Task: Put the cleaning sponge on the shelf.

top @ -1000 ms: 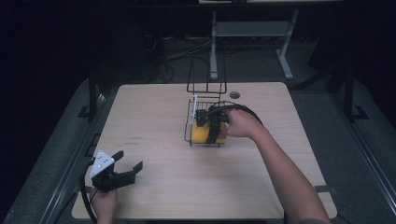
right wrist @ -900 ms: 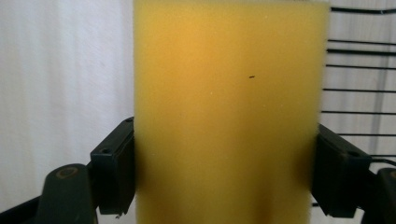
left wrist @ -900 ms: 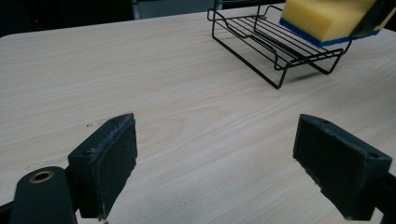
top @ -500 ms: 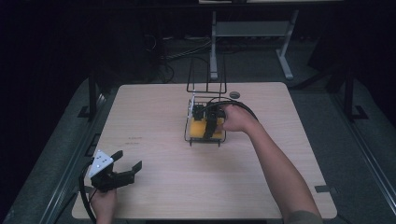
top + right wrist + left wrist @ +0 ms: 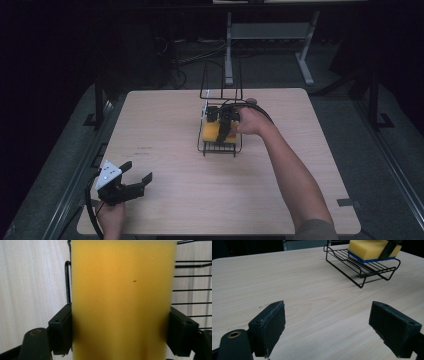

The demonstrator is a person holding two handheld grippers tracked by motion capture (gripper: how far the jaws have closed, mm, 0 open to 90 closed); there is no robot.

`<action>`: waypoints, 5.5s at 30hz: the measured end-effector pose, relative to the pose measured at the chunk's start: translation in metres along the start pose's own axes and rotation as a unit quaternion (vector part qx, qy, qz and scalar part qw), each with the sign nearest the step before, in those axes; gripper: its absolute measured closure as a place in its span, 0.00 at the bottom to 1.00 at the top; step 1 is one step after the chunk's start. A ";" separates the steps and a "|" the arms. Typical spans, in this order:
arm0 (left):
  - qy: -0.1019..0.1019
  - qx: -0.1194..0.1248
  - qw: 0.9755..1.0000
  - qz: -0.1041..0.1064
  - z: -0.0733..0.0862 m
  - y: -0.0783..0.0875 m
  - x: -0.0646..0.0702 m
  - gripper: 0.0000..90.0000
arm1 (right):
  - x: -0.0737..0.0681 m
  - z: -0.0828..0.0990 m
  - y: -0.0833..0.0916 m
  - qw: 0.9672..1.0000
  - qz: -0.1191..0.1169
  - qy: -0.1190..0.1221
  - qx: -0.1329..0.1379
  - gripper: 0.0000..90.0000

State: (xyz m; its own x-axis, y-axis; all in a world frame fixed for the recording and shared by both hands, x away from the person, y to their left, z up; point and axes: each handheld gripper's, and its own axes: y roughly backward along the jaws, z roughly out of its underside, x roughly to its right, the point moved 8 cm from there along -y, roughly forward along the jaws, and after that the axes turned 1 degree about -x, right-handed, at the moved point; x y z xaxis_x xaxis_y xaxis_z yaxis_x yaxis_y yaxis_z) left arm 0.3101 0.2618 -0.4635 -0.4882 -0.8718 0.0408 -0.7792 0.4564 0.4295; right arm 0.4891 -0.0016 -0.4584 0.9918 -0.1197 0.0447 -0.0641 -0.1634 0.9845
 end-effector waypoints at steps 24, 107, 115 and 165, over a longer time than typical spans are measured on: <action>0.002 -0.001 1.000 0.003 0.000 -0.001 0.001 0.14 | 0.008 0.005 -0.023 1.000 -0.005 0.005 -0.024 0.24; 0.000 0.000 1.000 0.006 0.001 -0.002 0.004 0.14 | -0.051 -0.008 0.002 0.998 0.014 0.062 -0.026 0.18; -0.001 -0.002 1.000 0.006 0.001 -0.003 0.005 0.14 | -0.057 -0.006 -0.003 0.998 0.010 0.059 -0.023 0.18; -0.003 -0.004 1.000 0.007 0.001 -0.003 0.006 0.14 | -0.103 0.016 -0.009 0.998 0.001 0.063 -0.020 0.18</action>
State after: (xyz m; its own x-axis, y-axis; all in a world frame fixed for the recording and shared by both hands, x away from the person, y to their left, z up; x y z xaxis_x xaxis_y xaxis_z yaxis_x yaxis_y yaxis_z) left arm 0.3094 0.2552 -0.4652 -0.5010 -0.8645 0.0407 -0.7693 0.4663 0.4366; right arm 0.3862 -0.0037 -0.4749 0.9979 0.0053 0.0650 -0.0639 -0.1247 0.9901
